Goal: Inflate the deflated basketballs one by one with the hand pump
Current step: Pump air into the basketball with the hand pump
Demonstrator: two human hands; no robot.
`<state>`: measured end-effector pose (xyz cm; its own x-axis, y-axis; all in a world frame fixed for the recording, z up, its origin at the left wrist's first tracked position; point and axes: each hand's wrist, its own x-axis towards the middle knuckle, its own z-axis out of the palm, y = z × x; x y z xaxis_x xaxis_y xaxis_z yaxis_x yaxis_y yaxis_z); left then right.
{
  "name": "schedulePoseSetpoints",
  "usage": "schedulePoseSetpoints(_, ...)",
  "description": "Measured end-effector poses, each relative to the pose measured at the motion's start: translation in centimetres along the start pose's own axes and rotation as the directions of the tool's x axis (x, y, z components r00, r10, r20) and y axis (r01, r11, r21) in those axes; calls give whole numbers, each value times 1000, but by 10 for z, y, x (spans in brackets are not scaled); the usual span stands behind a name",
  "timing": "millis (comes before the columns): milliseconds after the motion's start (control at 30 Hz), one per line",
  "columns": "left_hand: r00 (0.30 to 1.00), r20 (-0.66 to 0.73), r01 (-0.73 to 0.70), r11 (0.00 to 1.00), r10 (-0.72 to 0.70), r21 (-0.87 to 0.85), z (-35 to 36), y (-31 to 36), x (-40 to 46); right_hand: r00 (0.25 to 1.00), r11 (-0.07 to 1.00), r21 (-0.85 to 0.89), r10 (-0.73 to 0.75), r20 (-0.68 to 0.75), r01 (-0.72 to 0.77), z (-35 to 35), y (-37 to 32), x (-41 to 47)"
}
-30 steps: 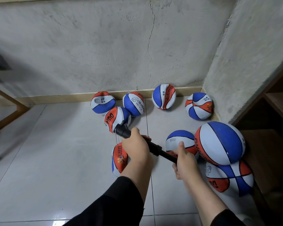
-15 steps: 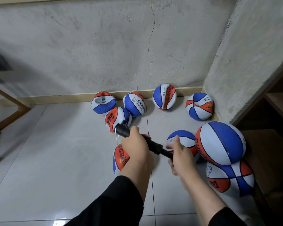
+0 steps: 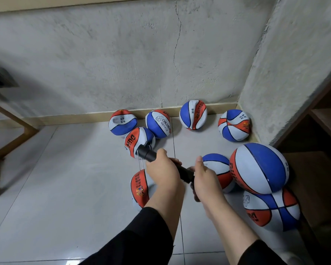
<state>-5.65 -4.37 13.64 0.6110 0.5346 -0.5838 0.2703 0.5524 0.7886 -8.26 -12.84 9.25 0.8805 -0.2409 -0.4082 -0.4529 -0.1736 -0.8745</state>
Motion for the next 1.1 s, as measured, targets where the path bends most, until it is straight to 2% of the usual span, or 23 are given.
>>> schedulePoseSetpoints(200,1000,16,23,1000,-23,11,-5,4,12,1000,999,35,11,-7,-11,-9,4,5)
schedulePoseSetpoints(333,1000,-9,9,1000,-9,15,-13,6,25,990,987,92,138,-42,-134,-22,24,6)
schedulePoseSetpoints(400,1000,-3,3,999,-3,46,-12,2,22,986,979,146,154,-57,-145,-20,36,4)
schedulePoseSetpoints(533,1000,6,-7,999,7,34,-9,-10,11,991,990,55,134,-17,-133,-9,30,6)
schedulePoseSetpoints(700,999,22,-40,998,39,47,-8,-13,10,999,999,-33,41,23,-41,6,19,-1)
schedulePoseSetpoints(867,999,44,-12,999,11,36,-7,-10,10,995,991,96,99,1,-99,2,14,3)
schedulePoseSetpoints(967,999,46,1,999,-3,42,-7,-5,16,995,990,106,100,-28,-96,-10,16,6)
schedulePoseSetpoints(1100,1000,5,15,999,-15,30,-12,0,28,979,971,150,195,-60,-184,-29,30,4)
